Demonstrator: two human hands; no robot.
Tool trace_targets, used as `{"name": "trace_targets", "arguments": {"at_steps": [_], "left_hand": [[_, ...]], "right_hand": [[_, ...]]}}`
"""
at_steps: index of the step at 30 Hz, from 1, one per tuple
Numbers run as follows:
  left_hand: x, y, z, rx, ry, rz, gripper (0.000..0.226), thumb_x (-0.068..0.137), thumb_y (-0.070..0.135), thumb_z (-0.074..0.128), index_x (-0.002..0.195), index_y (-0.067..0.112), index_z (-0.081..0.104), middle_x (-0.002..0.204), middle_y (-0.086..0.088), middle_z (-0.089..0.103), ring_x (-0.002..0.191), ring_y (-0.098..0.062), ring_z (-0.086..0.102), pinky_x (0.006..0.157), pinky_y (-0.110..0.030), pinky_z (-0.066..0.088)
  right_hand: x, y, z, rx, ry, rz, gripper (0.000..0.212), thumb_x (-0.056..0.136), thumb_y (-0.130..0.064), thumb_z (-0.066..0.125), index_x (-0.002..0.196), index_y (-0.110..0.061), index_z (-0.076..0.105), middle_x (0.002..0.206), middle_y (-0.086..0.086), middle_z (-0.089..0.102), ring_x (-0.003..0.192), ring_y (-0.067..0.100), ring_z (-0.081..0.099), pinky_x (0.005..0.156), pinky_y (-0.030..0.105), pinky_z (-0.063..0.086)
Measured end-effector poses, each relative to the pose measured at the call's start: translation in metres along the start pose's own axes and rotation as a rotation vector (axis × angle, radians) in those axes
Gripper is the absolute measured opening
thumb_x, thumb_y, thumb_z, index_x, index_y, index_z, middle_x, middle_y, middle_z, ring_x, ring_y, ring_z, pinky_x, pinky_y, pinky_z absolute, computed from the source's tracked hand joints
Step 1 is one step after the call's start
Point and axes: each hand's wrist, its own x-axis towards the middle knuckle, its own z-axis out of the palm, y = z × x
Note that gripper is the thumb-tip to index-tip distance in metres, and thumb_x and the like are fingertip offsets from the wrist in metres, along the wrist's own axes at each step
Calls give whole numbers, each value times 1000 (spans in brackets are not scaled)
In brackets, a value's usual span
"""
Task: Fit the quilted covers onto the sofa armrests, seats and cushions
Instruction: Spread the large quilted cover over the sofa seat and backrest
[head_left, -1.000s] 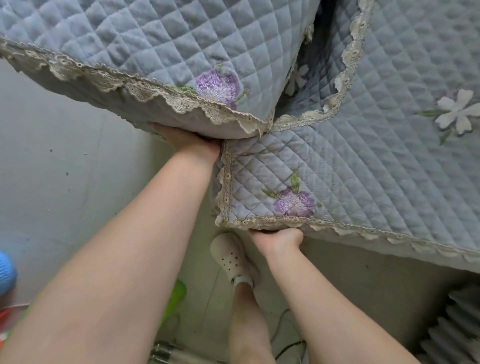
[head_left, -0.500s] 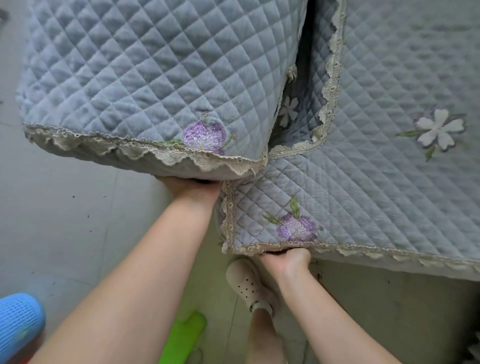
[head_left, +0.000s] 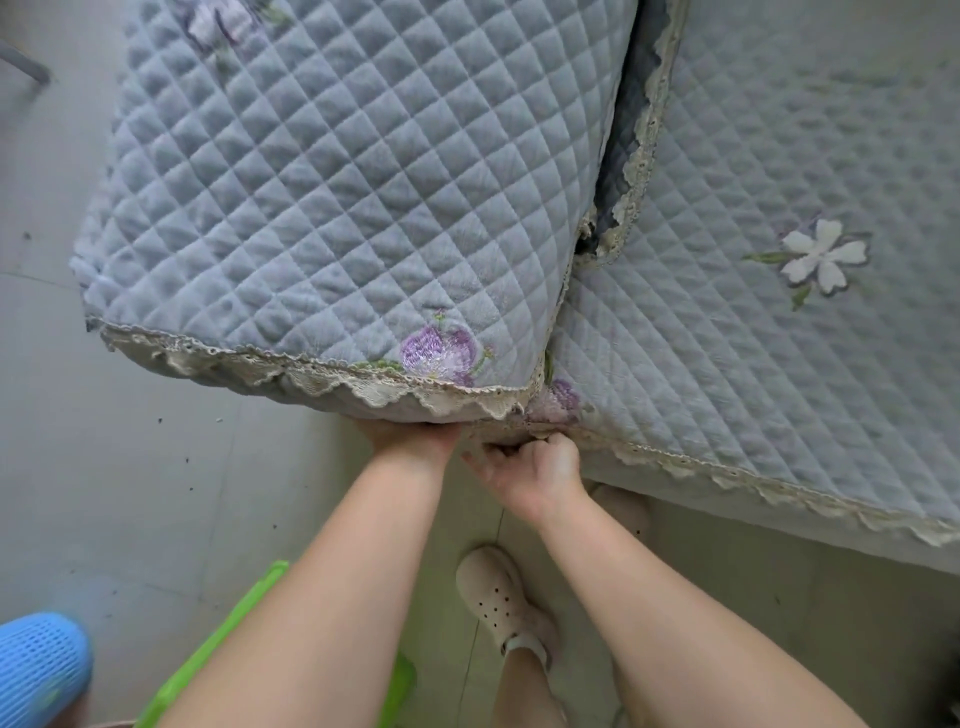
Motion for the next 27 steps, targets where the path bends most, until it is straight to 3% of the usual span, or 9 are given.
{"name": "trace_targets", "arguments": {"at_steps": [1,3,5,10,15,20,22,25,27], "left_hand": [[7,-5,-2,-317,99,-75,45,99,36,20,132,14,41,132,0,47,129,-24,37,103,-23,26],[20,-15,0,-743,17,-372,45,99,37,24,138,19,34,144,0,37,134,-25,32,95,-28,36],[31,-30,1,-694,192,-498,48,97,32,39,140,12,33,147,-6,34,134,-28,34,97,-28,34],[27,-29,-4,-1320,110,-269,49,95,44,23,132,23,47,135,-5,51,126,-29,46,100,-45,36],[26,-35,-3,-1277,8,-186,39,94,43,27,111,25,57,121,-3,59,126,-27,46,101,-43,38],[26,-38,-2,-1253,4,-161,48,96,41,22,137,24,41,141,-2,45,131,-26,41,109,-42,31],[21,-33,3,-1168,142,-232,46,98,41,21,132,22,46,136,-3,50,124,-24,48,105,-38,37],[8,-29,15,-930,371,-258,37,99,38,21,92,25,55,90,2,61,73,-12,57,70,-25,46],[-2,-33,20,-584,482,-246,36,101,28,22,101,14,55,99,-7,62,78,-20,61,70,-30,47]], "right_hand": [[0,0,-3,-63,-1,10,51,96,-27,12,134,-10,41,139,10,44,131,26,39,108,50,21],[2,-4,-12,-220,-6,50,48,96,-27,13,123,-11,50,122,10,53,121,25,45,108,47,21],[-1,-9,-19,-445,5,80,43,96,-29,15,107,-10,52,103,9,55,110,26,46,103,44,27],[-15,-30,-38,-828,162,57,41,96,-24,30,118,1,53,119,19,55,96,26,53,81,35,39],[-37,-50,-52,-782,186,-18,47,93,-41,39,107,1,56,122,18,53,95,27,56,80,41,46],[-44,-62,-66,-614,252,-60,82,83,-71,29,99,5,55,110,16,56,84,28,60,68,41,51],[-39,-64,-67,-700,293,-119,82,85,-69,27,100,7,55,103,16,59,79,28,61,64,40,52],[-33,-64,-66,-838,354,-173,83,88,-66,21,85,7,59,90,16,62,77,28,61,68,40,52],[-33,-64,-64,-916,366,-169,83,89,-65,16,77,5,60,84,15,62,83,29,60,75,42,49]]}}
